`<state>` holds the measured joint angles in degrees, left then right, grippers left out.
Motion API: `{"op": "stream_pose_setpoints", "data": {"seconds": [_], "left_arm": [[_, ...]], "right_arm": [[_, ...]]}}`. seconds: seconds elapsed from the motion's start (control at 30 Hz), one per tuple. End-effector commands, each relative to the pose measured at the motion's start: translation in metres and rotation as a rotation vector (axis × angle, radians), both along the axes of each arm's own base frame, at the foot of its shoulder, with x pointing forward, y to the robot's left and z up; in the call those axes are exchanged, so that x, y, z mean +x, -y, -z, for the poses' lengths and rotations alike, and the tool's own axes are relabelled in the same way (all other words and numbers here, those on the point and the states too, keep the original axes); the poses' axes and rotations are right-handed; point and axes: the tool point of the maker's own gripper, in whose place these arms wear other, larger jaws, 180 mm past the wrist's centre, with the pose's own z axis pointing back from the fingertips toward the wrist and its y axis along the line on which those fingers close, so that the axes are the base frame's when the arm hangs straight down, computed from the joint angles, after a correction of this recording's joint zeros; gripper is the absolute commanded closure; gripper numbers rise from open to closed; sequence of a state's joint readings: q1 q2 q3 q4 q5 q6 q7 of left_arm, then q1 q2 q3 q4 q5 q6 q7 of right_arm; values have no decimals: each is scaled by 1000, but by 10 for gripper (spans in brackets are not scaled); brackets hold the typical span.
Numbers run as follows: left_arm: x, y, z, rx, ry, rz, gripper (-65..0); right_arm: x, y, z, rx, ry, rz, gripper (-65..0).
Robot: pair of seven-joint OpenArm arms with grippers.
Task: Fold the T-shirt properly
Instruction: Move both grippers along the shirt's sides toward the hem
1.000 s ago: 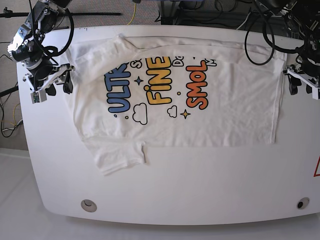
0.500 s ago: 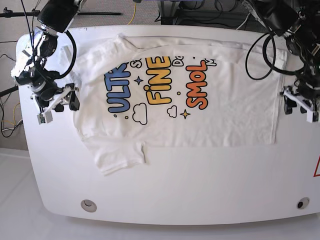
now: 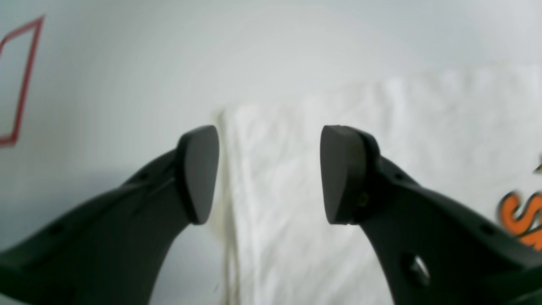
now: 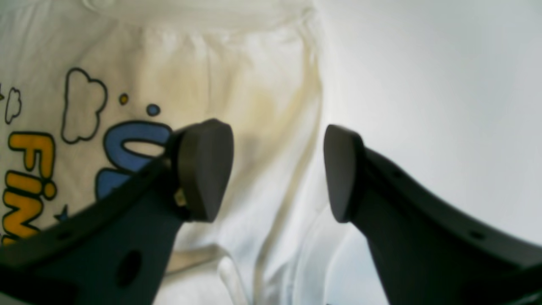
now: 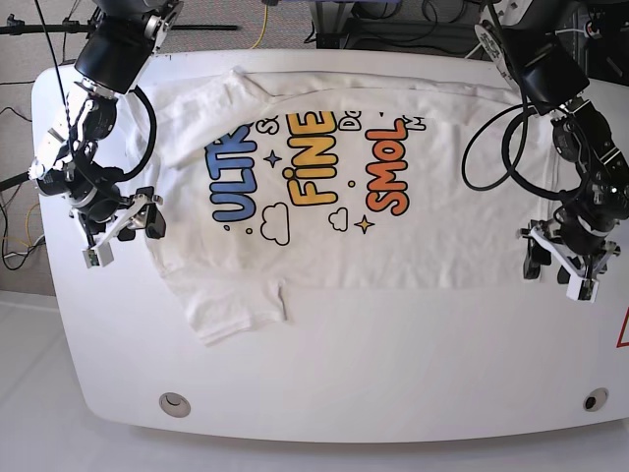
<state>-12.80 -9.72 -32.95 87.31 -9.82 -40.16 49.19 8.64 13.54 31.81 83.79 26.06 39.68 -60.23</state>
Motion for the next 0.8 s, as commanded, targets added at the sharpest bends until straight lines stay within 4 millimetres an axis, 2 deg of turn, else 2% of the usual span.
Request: {"op": "stream_pose_setpoints", "data": {"seconds": [0.0, 0.4, 0.47, 0.73, 0.77], "left_arm": [[13, -9, -17, -3, 52, -12, -369], [50, -37, -26, -133, 82, -77, -390], [57, -43, -30, -133, 82, -73, -388], [70, -49, -34, -141, 99, -60, -392], [70, -48, -30, -137, 85, -61, -394]], "right_arm": [[15, 6, -17, -12, 55, 1, -361], [42, 4, -14, 74, 77, 24, -361], [57, 9, -16, 105, 110, 45, -359], [75, 12, -17, 151, 156, 68, -356], [77, 10, -13, 159, 152, 67, -357]]}}
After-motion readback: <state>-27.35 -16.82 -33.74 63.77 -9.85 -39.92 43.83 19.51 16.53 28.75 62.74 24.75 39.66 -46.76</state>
